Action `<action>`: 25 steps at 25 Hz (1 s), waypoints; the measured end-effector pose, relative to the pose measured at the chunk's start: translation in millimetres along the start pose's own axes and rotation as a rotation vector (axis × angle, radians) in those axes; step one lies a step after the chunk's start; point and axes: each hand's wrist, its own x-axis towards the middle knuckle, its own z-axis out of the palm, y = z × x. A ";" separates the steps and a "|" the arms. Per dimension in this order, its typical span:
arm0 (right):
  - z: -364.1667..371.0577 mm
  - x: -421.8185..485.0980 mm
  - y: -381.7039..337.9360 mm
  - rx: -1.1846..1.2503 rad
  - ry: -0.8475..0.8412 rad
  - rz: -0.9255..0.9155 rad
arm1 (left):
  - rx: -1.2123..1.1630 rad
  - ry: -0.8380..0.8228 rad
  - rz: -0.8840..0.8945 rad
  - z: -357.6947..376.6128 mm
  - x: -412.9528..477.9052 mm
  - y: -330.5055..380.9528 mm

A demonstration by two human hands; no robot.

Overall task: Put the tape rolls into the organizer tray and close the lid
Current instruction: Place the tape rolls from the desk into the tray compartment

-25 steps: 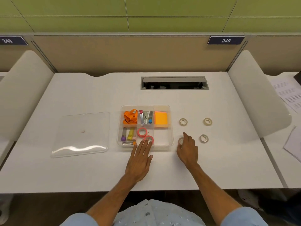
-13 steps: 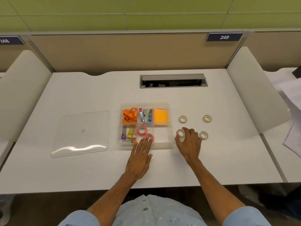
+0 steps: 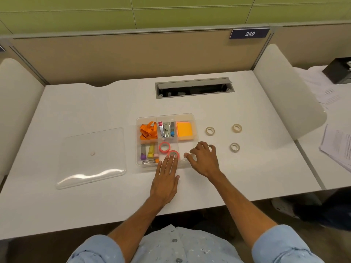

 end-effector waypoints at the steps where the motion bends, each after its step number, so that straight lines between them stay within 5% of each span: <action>1: 0.0 -0.6 1.8 0.008 0.020 -0.012 | 0.006 0.004 -0.006 1.1 0.5 0.2; 9: -19.1 9.4 64.1 0.226 0.312 0.058 | -0.060 0.121 -0.103 4.3 2.6 17.0; 16: -22.9 12.7 139.8 0.237 0.144 0.408 | -0.114 0.163 -0.176 5.1 6.5 31.3; 25: -14.8 11.9 144.1 0.300 0.073 0.399 | -0.111 0.156 -0.199 4.2 7.6 35.5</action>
